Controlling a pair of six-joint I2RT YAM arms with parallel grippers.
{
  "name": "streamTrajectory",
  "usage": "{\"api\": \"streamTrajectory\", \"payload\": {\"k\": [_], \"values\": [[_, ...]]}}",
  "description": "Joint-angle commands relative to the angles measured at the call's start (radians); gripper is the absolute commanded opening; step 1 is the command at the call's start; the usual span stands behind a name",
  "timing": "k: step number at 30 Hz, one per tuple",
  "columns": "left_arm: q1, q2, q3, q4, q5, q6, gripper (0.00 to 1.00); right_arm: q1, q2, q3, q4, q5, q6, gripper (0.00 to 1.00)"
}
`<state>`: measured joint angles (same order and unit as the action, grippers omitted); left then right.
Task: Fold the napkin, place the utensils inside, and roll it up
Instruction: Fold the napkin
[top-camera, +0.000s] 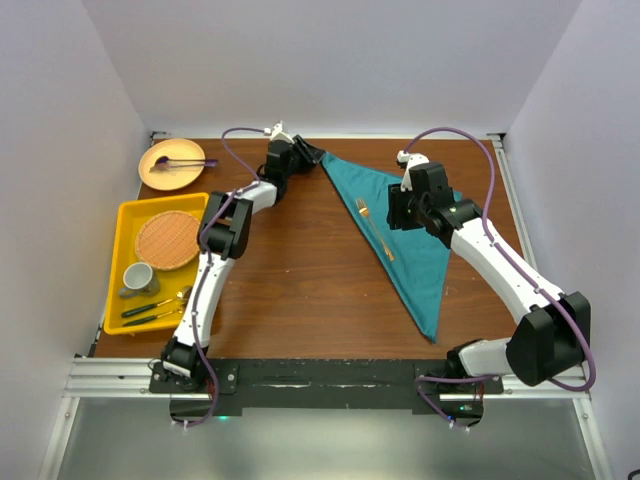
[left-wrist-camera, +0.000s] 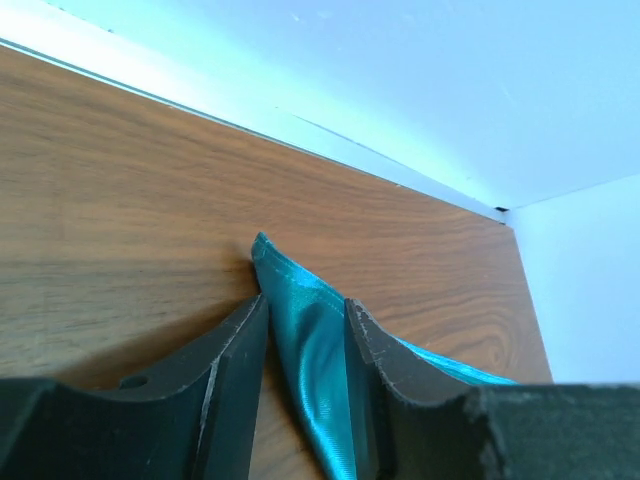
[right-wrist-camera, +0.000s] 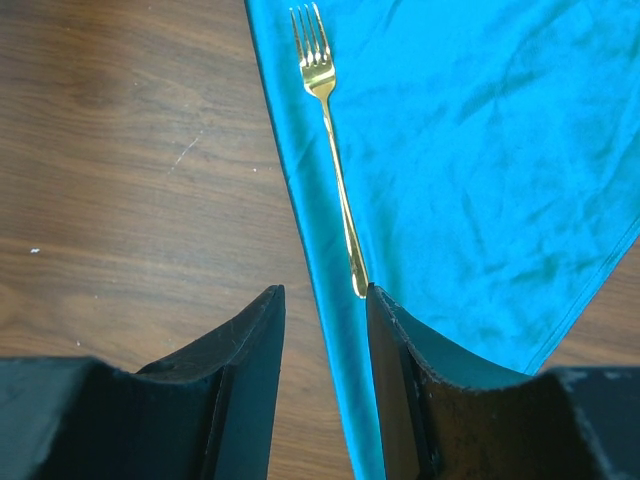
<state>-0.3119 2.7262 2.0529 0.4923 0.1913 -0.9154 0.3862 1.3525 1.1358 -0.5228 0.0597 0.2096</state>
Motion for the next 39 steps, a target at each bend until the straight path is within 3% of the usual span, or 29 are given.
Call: {"api": "streamTrajectory", "payload": {"k": [1,3,5,13,22,26,32,39], "values": [[0.007,0.046,0.044,0.032,0.025,-0.039,0.4,0.0,-0.021,0.004,0.003,-0.015,0.017,0.42],[0.007,0.056,0.064,0.029,0.03,-0.039,0.37,0.0,-0.018,0.007,-0.002,-0.015,0.017,0.41],[0.008,0.059,0.07,0.025,0.025,-0.036,0.24,0.002,-0.015,0.01,-0.006,-0.018,0.014,0.41],[0.008,0.007,0.112,0.017,0.043,0.0,0.07,0.0,-0.018,-0.002,-0.011,-0.023,0.017,0.41],[-0.053,-0.144,0.007,0.006,0.112,0.0,0.04,0.002,-0.047,-0.07,0.03,-0.02,0.135,0.41],[-0.105,-0.268,-0.149,0.015,0.128,0.027,0.03,0.0,-0.102,-0.113,0.052,-0.026,0.211,0.41],[-0.188,-0.442,-0.368,0.02,0.14,0.067,0.03,0.002,-0.148,-0.088,-0.066,0.052,0.229,0.42],[-0.266,-0.533,-0.511,0.045,0.187,0.049,0.03,0.002,-0.289,-0.097,-0.094,0.055,0.229,0.43]]}}
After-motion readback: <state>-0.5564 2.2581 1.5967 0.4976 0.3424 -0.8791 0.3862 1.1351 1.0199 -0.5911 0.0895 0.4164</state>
